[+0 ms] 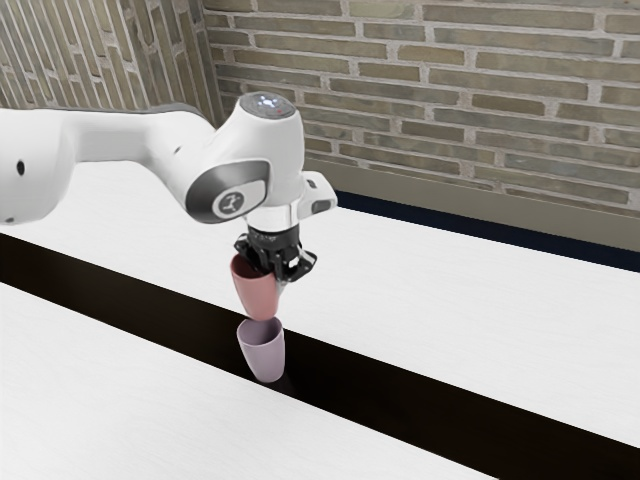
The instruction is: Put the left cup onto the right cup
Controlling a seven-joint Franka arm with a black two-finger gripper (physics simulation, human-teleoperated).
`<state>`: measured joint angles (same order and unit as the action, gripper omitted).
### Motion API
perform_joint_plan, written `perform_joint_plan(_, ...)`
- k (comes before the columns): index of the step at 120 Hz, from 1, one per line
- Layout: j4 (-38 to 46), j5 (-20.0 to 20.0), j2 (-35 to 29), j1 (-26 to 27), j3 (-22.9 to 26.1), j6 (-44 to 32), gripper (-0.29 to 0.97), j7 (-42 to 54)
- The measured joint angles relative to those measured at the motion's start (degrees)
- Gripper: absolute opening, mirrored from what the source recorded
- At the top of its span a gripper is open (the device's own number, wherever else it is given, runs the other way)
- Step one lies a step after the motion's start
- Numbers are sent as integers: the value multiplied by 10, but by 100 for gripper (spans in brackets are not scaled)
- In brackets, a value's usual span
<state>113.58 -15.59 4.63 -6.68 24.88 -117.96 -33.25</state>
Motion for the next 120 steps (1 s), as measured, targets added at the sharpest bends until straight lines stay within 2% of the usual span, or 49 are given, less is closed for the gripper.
perform_joint_plan(61,29,4,-23,-4,10,12,-10,-56)
perform_joint_plan(120,32,5,-17,-3,6,3,-10,-87)
